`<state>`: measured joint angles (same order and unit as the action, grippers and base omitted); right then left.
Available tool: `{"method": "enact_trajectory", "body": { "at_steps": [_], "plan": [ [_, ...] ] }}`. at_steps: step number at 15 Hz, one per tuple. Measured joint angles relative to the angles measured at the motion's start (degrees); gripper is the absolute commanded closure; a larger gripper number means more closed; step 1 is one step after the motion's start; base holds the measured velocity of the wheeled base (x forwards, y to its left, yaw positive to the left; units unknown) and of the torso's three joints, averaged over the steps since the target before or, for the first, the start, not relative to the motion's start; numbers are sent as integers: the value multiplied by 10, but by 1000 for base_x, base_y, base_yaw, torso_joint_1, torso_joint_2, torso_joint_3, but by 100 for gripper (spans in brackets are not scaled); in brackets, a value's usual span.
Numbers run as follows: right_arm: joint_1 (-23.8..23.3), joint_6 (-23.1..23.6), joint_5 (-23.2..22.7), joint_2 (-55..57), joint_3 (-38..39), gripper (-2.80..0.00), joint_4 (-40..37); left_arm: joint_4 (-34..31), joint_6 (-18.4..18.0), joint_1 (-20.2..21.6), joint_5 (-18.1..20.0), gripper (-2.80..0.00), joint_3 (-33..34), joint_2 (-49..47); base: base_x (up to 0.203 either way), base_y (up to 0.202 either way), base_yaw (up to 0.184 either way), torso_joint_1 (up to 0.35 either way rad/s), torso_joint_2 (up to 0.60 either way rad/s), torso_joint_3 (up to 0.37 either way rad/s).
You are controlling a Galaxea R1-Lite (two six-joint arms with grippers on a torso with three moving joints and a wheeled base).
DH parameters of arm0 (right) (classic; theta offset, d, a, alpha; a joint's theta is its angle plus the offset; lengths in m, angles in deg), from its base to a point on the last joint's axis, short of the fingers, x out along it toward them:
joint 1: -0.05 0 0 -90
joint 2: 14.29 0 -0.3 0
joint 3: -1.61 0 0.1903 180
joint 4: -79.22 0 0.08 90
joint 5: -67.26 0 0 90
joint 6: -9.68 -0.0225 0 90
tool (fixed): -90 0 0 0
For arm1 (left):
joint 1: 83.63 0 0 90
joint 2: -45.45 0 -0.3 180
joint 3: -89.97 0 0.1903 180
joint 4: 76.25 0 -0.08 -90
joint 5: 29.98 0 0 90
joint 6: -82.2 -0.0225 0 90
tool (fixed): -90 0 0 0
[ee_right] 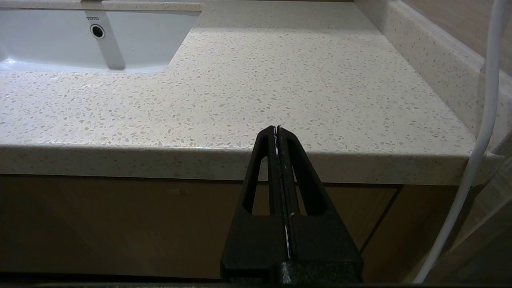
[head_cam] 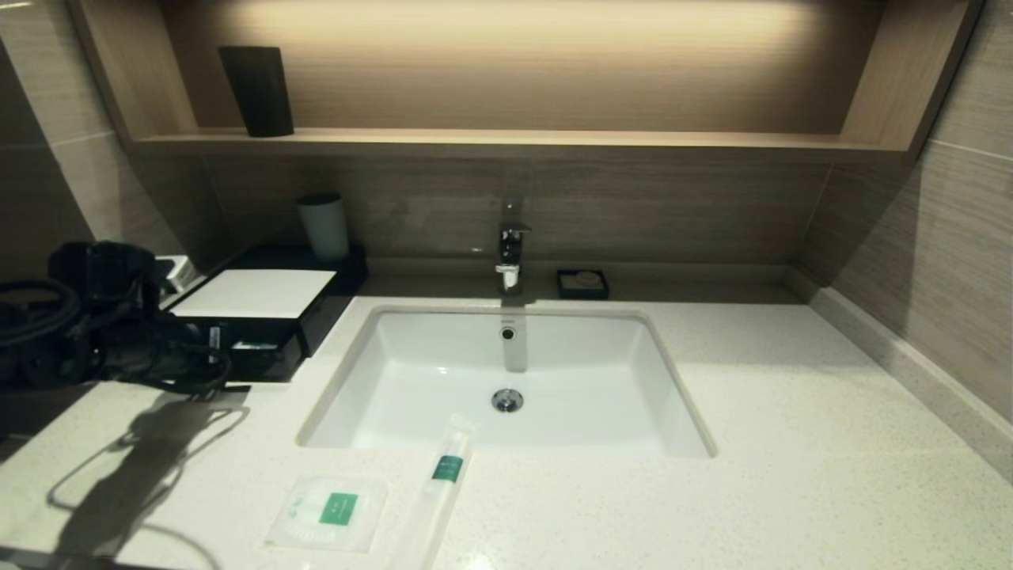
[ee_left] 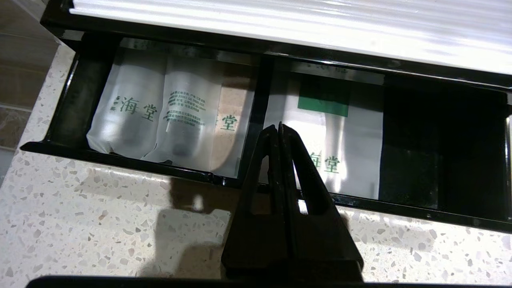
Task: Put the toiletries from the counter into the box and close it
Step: Open the drawer
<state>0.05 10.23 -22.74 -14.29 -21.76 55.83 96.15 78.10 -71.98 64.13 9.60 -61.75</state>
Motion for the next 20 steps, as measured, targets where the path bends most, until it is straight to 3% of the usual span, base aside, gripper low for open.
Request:
{"method": "enact_trajectory", "body": {
  "at_steps": [20],
  "plan": [
    [0, 0, 0, 0, 0, 0, 0, -45, -3, 2, -5, 0, -6, 3, 0, 0, 0, 0, 0, 0]
  ]
}}
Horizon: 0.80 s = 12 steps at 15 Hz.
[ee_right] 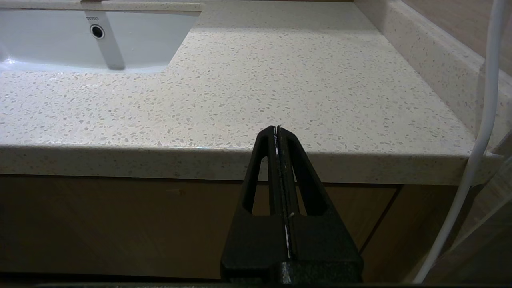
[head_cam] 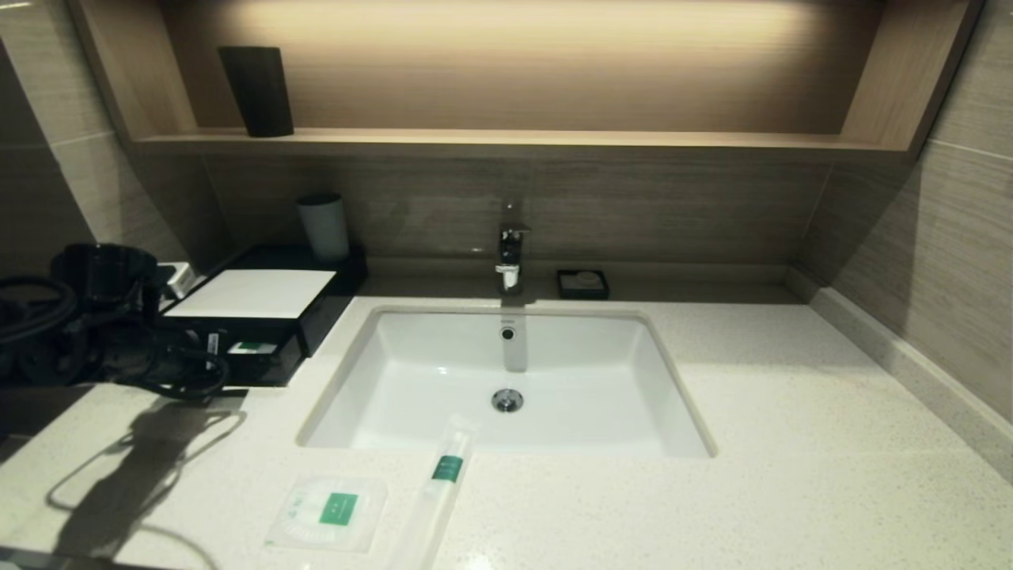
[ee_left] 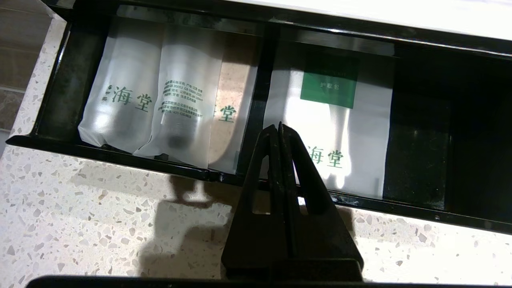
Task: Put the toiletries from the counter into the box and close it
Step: Open the drawer
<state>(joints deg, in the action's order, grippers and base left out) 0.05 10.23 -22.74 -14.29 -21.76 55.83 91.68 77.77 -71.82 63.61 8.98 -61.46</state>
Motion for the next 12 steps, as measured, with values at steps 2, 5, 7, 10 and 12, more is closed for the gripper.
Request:
{"method": "enact_trajectory", "body": {
  "at_steps": [2, 5, 7, 10, 12],
  "plan": [
    [0, 0, 0, 0, 0, 0, 0, -5, -1, 0, 0, 0, 2, 3, 0, 0, 0, 0, 0, 0],
    [0, 0, 0, 0, 0, 0, 0, -12, -1, 0, 0, 0, 2, 8, 0, 0, 0, 0, 0, 0],
    [0, 0, 0, 0, 0, 0, 0, -13, -1, 2, 0, 0, 2, 9, 0, 0, 0, 0, 0, 0],
    [0, 0, 0, 0, 0, 0, 0, -28, -2, 4, 0, 0, 2, 16, 0, 0, 0, 0, 0, 0],
    [0, 0, 0, 0, 0, 0, 0, -31, -2, 4, -1, 0, 2, 20, 0, 0, 0, 0, 0, 0]
  ]
}}
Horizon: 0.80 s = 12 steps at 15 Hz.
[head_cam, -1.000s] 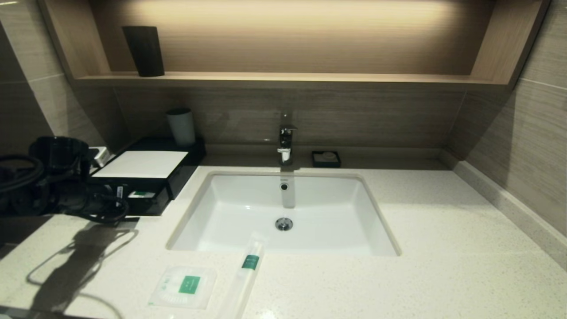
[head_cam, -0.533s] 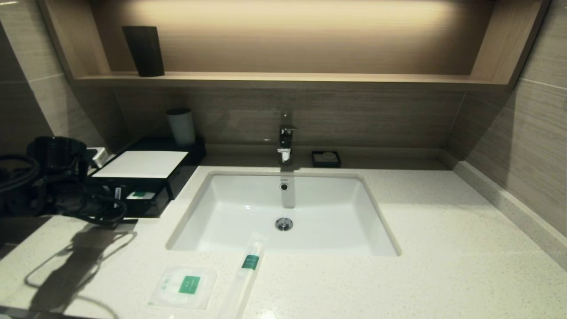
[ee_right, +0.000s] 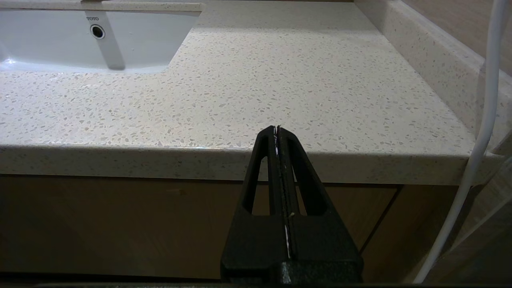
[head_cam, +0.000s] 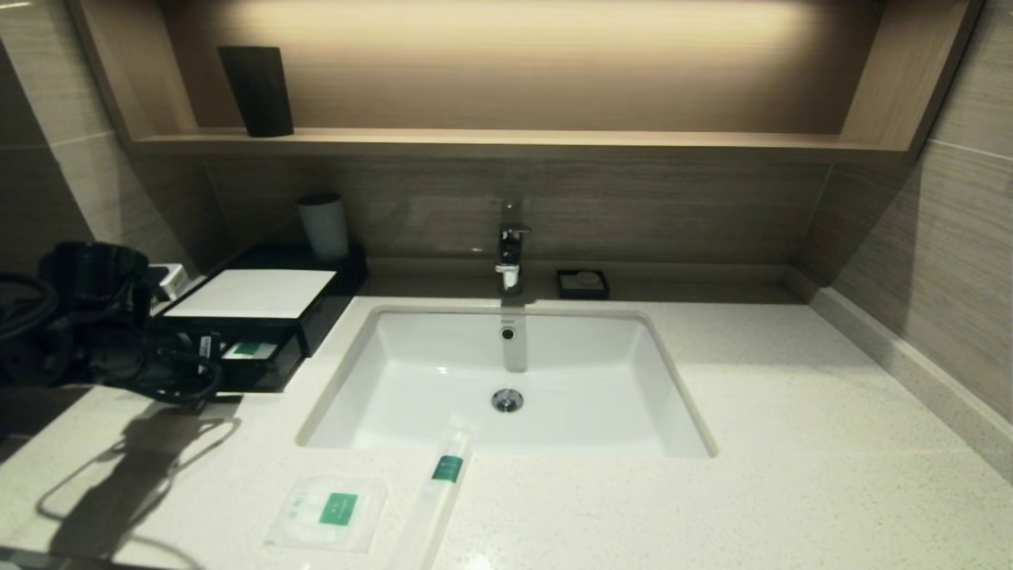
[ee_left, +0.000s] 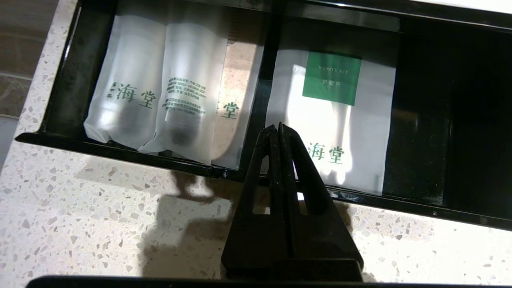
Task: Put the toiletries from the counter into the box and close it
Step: Open the drawer
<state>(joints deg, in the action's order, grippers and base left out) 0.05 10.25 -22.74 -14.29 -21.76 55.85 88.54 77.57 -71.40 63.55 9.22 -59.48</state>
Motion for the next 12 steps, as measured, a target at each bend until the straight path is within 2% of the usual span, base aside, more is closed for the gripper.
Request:
{"method": "enact_trajectory", "body": {
  "at_steps": [12],
  "plan": [
    [0, 0, 0, 0, 0, 0, 0, -31, -5, 1, -1, 0, 2, 11, 0, 0, 0, 0, 0, 0]
  ]
}}
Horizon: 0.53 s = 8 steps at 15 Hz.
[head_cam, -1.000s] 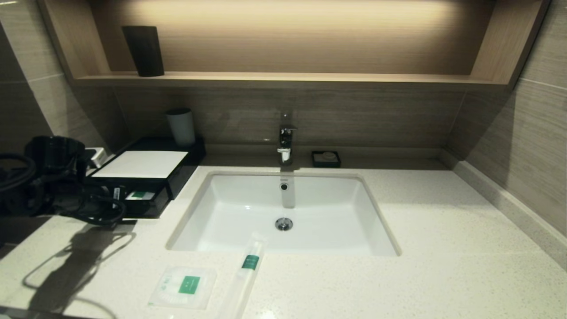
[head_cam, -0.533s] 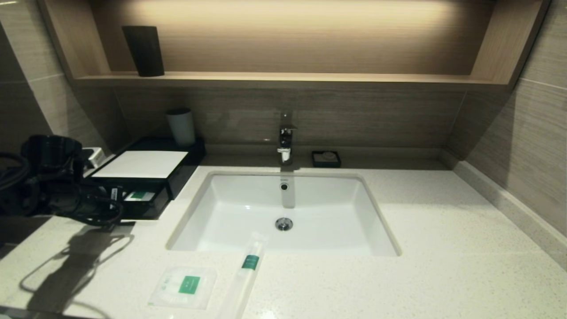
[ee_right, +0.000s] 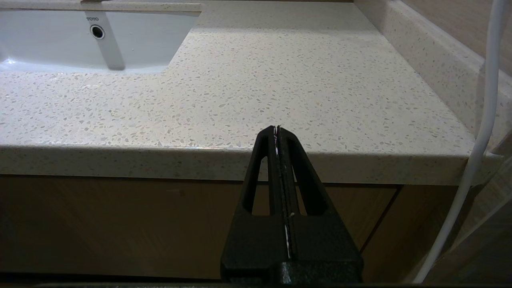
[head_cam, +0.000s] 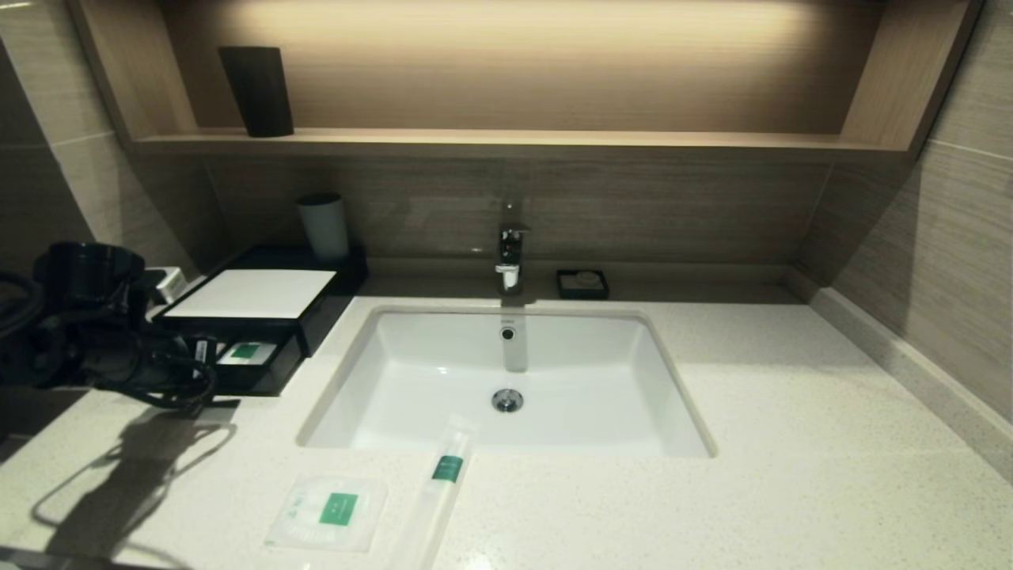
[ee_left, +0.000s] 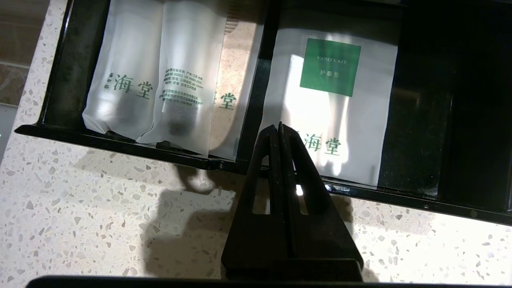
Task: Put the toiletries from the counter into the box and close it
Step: Open the drawer
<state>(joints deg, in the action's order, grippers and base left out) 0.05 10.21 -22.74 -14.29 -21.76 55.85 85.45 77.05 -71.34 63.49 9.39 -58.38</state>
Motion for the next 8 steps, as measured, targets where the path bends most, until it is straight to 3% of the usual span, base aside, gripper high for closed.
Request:
{"method": "enact_trajectory", "body": {
  "at_steps": [8],
  "plan": [
    [0, 0, 0, 0, 0, 0, 0, -27, -9, 2, 0, 0, -4, 7, 0, 0, 0, 0, 0, 0]
  ]
}}
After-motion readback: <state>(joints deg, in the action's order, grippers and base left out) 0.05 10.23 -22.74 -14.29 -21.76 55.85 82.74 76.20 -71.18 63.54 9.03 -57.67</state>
